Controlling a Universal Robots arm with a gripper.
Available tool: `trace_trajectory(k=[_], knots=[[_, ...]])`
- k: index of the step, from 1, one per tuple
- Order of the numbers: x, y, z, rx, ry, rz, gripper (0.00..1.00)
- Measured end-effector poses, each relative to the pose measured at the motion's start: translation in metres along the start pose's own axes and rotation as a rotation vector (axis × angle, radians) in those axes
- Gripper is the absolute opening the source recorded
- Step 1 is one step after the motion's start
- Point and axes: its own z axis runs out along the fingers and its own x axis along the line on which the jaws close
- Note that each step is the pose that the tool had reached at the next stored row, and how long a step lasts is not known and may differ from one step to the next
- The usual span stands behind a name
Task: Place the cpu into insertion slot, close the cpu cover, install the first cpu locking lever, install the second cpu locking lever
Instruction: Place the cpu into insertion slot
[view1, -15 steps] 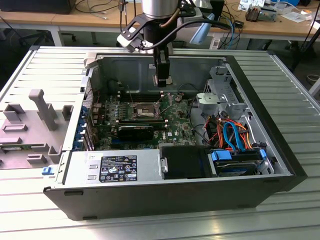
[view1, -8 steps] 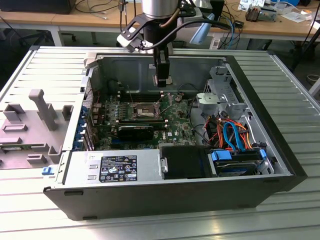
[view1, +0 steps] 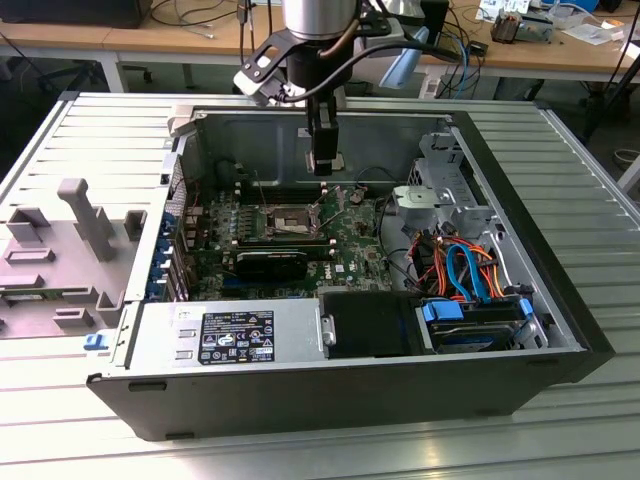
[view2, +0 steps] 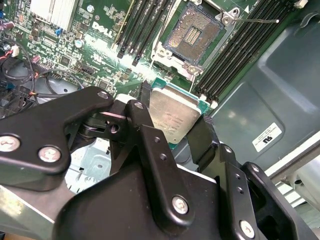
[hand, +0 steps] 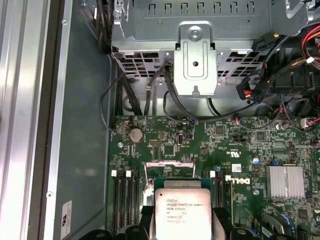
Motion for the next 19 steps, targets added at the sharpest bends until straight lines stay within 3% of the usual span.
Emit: trace_trajectory(k=[19], knots=[[0.0,-0.0005,0.006,0.0001,-0.0001,0.0,0.54]])
